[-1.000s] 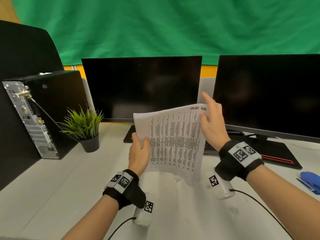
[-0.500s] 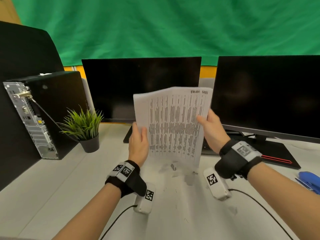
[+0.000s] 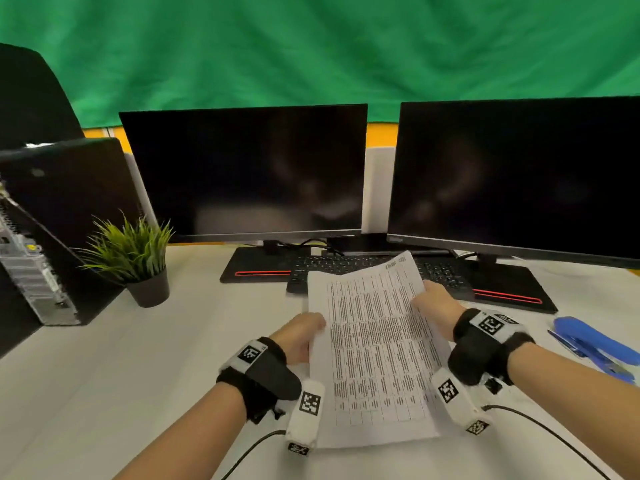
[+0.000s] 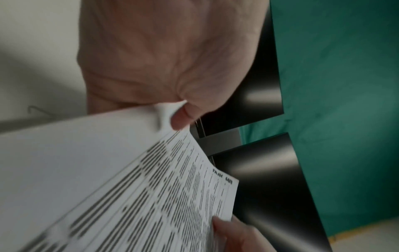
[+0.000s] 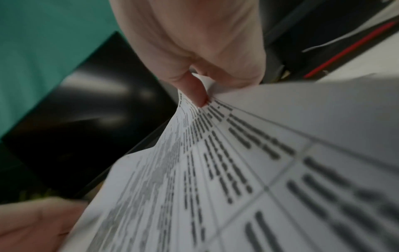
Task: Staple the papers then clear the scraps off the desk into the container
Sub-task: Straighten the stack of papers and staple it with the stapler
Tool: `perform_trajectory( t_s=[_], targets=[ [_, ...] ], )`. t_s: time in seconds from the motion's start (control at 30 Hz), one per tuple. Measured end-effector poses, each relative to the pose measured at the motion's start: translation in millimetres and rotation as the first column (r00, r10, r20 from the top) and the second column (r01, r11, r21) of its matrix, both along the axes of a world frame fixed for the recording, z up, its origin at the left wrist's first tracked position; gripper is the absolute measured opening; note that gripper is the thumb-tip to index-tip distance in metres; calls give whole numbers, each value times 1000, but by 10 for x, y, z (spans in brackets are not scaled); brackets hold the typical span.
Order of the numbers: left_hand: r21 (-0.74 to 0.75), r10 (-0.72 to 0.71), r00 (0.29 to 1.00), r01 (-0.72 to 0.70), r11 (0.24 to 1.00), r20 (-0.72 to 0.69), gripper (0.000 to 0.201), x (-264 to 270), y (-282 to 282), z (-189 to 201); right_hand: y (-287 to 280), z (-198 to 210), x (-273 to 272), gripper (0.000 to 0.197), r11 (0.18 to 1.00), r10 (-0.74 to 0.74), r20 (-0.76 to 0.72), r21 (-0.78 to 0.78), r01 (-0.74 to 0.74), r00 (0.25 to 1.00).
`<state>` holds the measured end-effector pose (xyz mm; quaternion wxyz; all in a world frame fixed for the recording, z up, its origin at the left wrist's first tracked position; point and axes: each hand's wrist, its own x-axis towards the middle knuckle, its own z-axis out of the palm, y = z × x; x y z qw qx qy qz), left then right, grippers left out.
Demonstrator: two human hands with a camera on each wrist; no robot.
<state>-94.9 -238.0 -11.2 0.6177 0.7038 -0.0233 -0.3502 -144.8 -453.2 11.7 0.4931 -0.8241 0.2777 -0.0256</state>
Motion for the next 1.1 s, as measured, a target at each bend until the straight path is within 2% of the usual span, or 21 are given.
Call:
perform_trajectory(
  t_s=[0.07,0.17,0.27,0.43,0.5,0.57,0.6,0.67,0.73,0.8,1.03,1.1],
  targets=[
    [-12,1,1000,-2,1000,-15,32,112,-70,-32,-70,-109,15,35,999,-27,-51,19,28,998],
    [189,125,979,-155,970,162,57,420,-258,-132,-87,-158,68,34,1000,-8,-132,-21,5,991],
    [307,152,933,-257,916,326,51,566,-388,-235,-65,-218,126,30,995,33,-133,-84,-45,991],
    [339,152,928,-272,900,340,47,695,-537,-425,-226,-345,12,40,975,49,-120,-208,-73,992],
    [347,149,929,-271,898,339,47,719,-580,-437,-498,-338,-118,38,892,-6,-138,-448,-57,990],
    [336,154,927,-274,901,343,47,730,-613,-443,-851,-321,-290,34,718,-157,-191,-696,-20,969],
    [339,152,928,-272,901,341,47,733,-628,-452,-1026,-304,-384,36,649,-256,-230,-761,-9,939],
    [334,159,929,-274,902,334,47,729,-642,-455,-1338,-281,-571,44,590,-425,-307,-808,3,852],
    [325,163,931,-273,906,327,47,759,-650,-491,-1591,-313,-730,49,596,-521,-388,-803,-1,760],
    [316,165,931,-272,909,326,46,801,-651,-541,-1749,-394,-829,46,632,-538,-436,-775,2,722],
    [308,149,936,-251,918,320,45,721,-612,-472,-1835,-523,-779,37,659,-496,-451,-752,-16,742],
    [270,158,936,-248,931,313,44,731,-603,-483,-1790,-407,-674,31,684,-462,-415,-730,17,784]
  ],
)
